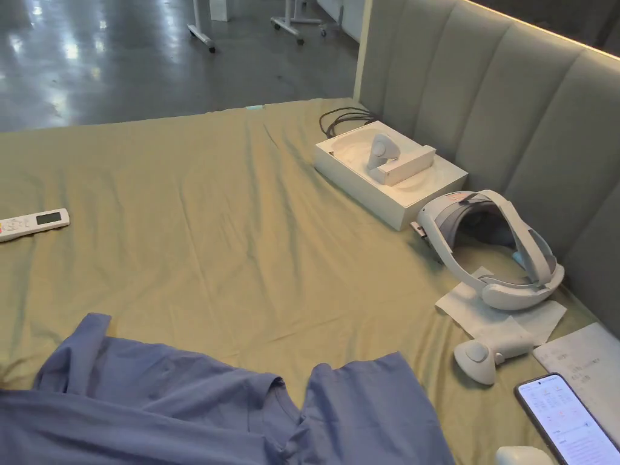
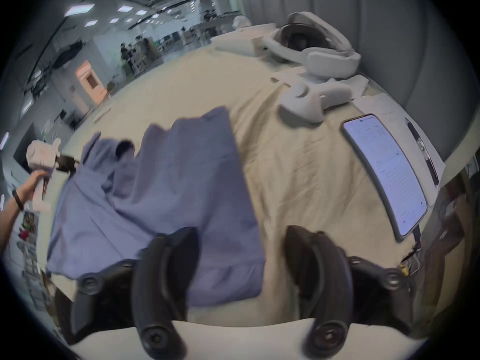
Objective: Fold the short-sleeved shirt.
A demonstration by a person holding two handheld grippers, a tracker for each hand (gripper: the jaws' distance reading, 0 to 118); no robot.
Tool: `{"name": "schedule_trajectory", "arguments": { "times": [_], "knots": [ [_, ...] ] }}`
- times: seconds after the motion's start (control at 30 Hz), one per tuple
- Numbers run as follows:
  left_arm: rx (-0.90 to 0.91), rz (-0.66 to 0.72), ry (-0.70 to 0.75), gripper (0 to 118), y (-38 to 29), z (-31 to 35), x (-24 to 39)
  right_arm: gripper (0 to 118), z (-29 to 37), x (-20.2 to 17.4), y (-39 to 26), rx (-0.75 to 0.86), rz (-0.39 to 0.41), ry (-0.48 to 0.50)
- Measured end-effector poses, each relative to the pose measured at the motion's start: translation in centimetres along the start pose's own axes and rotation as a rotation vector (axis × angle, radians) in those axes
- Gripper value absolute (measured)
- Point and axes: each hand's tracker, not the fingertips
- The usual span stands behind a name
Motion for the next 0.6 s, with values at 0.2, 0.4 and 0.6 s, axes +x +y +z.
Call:
{"name": "schedule_trajectory", "arguments": {
  "times": [0.2,0.4,0.6],
  "knots": [
    [0.016,0.005,0.003,39,-0.6,0.4,0.1,7,0.8,-1.5,-0.6,0.015,0.042,-0.040],
    [0.247,-0.015,-0.017,5,-2.6,6.6,-1.0,3,4.5,-1.1,0.1,0.136,-0.028,0.040],
    [0.445,-0.032,-0.060,5,-5.6,19.8,-3.1,3,10.6,-2.2,2.8,0.304,-0.017,0.126]
  ]
}}
